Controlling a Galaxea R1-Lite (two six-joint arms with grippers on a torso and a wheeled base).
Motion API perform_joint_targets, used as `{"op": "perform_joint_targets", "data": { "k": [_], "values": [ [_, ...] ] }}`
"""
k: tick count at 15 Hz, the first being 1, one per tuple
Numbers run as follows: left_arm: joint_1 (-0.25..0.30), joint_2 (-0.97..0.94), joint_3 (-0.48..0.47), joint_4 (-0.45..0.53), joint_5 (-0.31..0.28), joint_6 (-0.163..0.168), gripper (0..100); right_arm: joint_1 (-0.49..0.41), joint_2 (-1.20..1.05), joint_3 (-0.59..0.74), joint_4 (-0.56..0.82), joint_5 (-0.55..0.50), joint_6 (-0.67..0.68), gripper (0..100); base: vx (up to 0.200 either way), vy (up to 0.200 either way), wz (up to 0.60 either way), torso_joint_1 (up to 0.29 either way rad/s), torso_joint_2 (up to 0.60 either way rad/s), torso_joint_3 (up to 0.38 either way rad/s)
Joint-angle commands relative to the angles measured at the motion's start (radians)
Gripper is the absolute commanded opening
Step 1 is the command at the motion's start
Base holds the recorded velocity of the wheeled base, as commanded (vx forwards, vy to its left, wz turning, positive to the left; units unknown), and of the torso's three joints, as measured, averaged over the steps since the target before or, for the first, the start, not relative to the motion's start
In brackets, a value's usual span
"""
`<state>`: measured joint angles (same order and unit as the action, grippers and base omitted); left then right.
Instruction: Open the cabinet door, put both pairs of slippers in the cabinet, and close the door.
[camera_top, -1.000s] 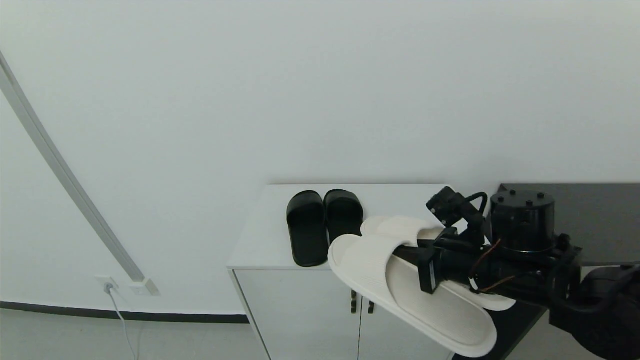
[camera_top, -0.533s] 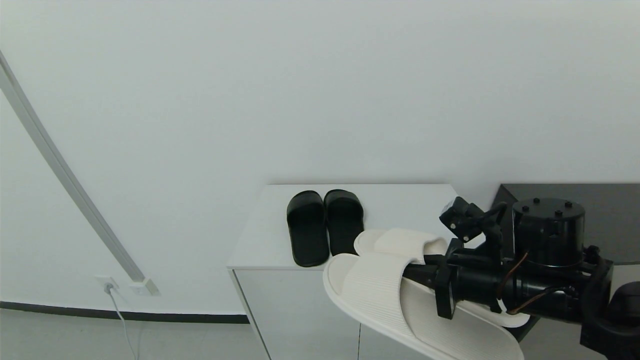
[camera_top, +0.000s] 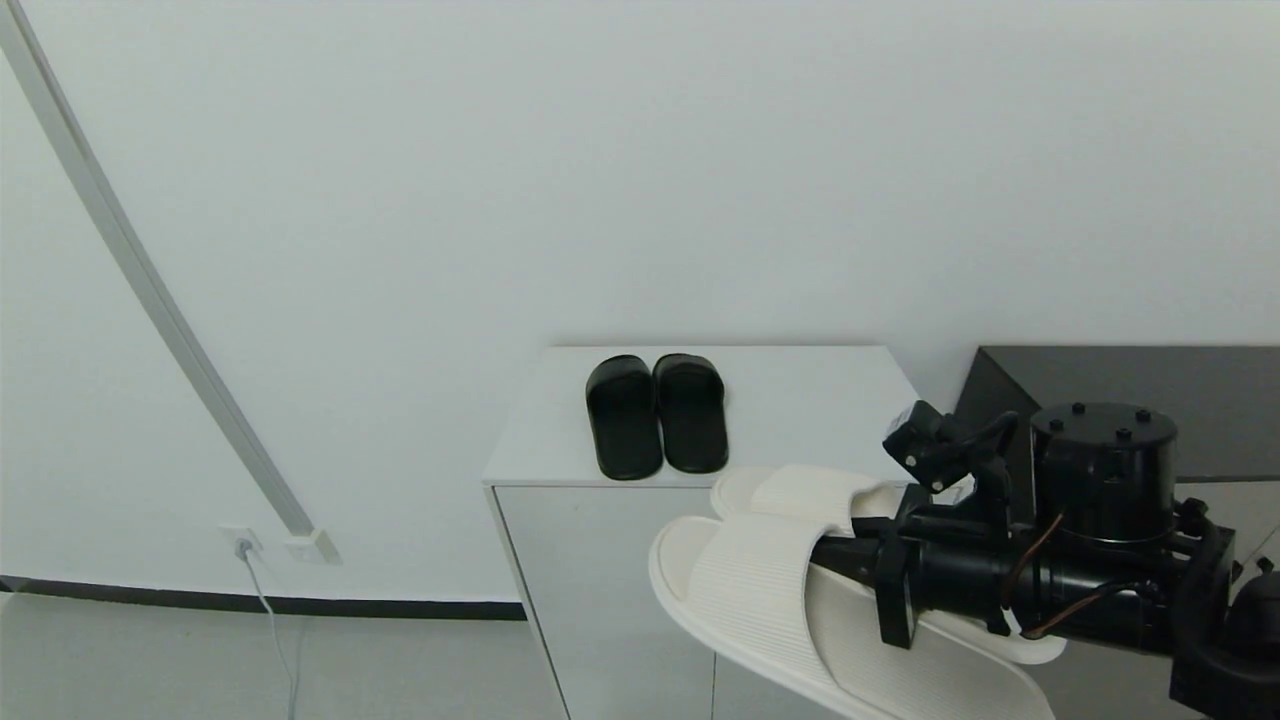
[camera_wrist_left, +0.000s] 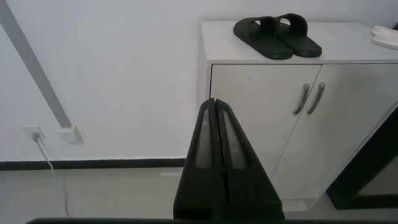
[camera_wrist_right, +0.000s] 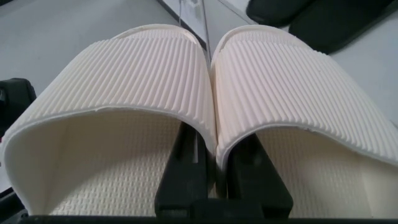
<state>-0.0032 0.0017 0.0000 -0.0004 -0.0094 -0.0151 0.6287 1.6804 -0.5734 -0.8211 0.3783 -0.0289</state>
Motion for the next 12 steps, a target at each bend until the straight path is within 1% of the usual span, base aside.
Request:
{"op": "perform_joint_targets", "data": {
  "k": [1,5,12],
  "values": [
    [0.000,0.000,0.000,0.000,0.000,0.000,0,0.000,0.001,0.003,-0.001,0.001,0.000,0,0.000,0.000,0.00,0.000,0.00,0.000],
    [0.000,0.000,0.000,0.000,0.003,0.000,0,0.002,-0.008,0.030,-0.026,-0.001,0.000,0,0.000,0.000,0.00,0.000,0.00,0.000],
    [0.000,0.000,0.000,0.000,0.000,0.003,0,0.009,-0.002,0.041,-0.029,0.001,0.000,0,0.000,0.000,0.00,0.000,0.00,0.000]
  ]
}}
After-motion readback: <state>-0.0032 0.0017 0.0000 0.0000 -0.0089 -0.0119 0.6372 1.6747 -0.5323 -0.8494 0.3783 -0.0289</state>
